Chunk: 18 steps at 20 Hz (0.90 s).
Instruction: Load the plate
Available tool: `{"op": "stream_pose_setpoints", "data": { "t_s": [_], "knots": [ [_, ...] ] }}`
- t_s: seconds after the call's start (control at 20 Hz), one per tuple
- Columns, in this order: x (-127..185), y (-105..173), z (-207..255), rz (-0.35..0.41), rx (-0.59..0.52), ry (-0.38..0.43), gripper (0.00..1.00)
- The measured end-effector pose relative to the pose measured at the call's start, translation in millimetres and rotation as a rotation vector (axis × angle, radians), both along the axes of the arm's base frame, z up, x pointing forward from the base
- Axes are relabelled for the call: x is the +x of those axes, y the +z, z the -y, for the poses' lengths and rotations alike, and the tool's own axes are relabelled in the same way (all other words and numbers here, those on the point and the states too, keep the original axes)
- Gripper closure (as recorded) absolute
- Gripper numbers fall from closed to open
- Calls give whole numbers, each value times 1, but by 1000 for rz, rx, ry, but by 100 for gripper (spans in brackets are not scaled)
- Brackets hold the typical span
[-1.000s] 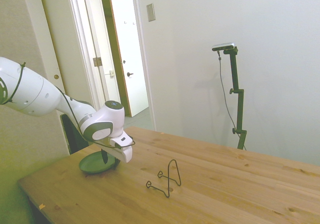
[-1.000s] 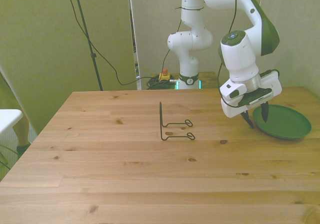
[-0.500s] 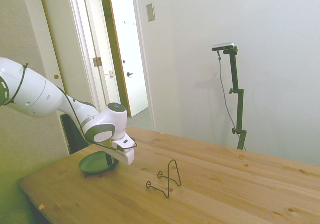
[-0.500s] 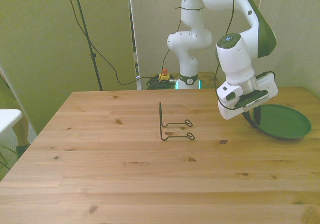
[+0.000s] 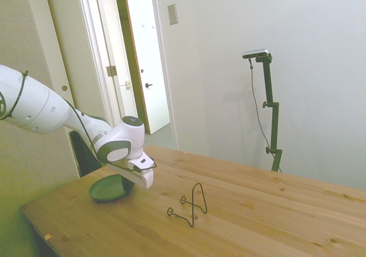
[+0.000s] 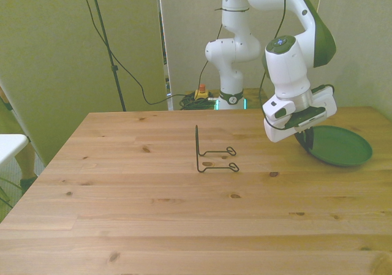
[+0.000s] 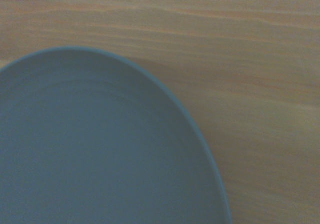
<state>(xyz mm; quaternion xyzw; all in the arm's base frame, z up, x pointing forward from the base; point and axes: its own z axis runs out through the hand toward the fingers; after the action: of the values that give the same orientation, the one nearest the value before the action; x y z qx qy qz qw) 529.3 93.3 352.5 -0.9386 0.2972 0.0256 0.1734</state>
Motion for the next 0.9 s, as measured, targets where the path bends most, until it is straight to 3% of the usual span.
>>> {"op": "stream_pose_setpoints", "data": {
  "t_s": [0.2,0.5,0.7,0.9],
  "knots": [
    [-21,51,6,44,-126,-27,100],
    [-67,143,16,127,-403,-161,100],
    [-85,177,33,161,-602,-235,100],
    [-85,199,60,174,-734,-297,100]
  ]
}}
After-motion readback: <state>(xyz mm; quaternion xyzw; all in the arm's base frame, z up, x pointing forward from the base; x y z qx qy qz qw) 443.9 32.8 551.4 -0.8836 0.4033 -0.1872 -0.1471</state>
